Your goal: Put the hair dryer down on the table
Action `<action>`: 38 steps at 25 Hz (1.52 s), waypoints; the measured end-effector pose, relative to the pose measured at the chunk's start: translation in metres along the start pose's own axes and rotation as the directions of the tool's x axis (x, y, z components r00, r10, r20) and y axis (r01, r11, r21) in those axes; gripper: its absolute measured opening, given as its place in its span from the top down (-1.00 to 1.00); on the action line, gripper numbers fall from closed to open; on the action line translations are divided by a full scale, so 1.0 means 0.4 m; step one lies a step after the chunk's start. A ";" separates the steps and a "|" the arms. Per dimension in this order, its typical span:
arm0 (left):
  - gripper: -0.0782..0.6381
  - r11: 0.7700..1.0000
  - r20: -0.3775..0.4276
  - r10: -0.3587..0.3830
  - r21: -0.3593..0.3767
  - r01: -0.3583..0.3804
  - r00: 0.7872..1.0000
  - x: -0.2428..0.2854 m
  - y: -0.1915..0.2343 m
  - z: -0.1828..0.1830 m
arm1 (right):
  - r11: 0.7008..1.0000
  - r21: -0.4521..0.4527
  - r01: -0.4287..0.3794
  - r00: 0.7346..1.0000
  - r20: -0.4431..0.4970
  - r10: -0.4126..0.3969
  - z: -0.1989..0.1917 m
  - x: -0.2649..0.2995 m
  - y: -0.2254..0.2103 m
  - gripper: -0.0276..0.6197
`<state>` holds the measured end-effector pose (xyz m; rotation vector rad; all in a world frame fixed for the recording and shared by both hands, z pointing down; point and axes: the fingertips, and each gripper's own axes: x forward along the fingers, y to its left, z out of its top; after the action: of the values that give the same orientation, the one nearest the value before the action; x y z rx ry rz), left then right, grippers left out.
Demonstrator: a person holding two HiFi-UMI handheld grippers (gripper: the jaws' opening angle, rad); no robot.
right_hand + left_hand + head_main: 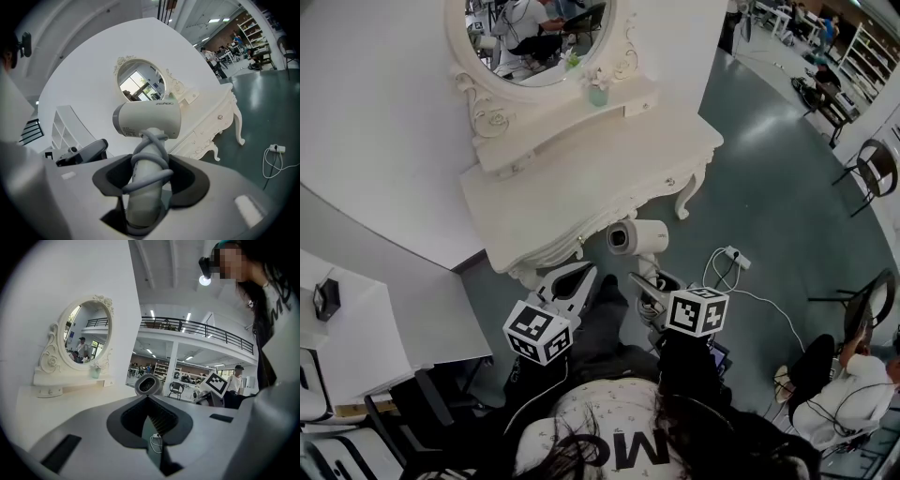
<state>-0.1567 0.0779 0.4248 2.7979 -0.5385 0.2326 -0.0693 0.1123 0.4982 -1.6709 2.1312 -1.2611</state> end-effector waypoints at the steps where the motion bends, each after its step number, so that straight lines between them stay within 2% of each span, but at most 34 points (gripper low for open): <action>1: 0.78 1.000 -0.001 -0.005 -0.002 0.005 1.000 0.016 0.010 0.003 | 1.000 0.002 0.007 1.000 0.000 -0.007 0.009 0.008 -0.011 0.20; 9: 0.78 0.998 -0.031 -0.054 -0.021 0.054 0.998 0.175 0.112 0.024 | 0.998 0.021 0.056 0.998 0.008 -0.056 0.136 0.104 -0.110 0.20; 15: 0.78 0.996 -0.037 -0.086 -0.021 0.085 0.996 0.302 0.224 0.100 | 0.994 0.057 0.094 0.995 0.009 -0.095 0.245 0.197 -0.171 0.20; 23: 0.78 0.991 -0.049 -0.130 -0.039 0.128 0.990 0.440 0.344 0.156 | 0.987 0.082 0.140 0.990 0.009 -0.141 0.372 0.298 -0.237 0.20; 38: 0.78 0.983 -0.030 -0.165 -0.088 0.162 0.986 0.580 0.507 0.203 | 0.975 0.110 0.192 0.981 -0.008 -0.192 0.503 0.430 -0.286 0.20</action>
<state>-0.0134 -0.2061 0.4455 2.7308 -0.3001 0.2211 0.0677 -0.1415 0.5110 -1.8658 1.8975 -1.3994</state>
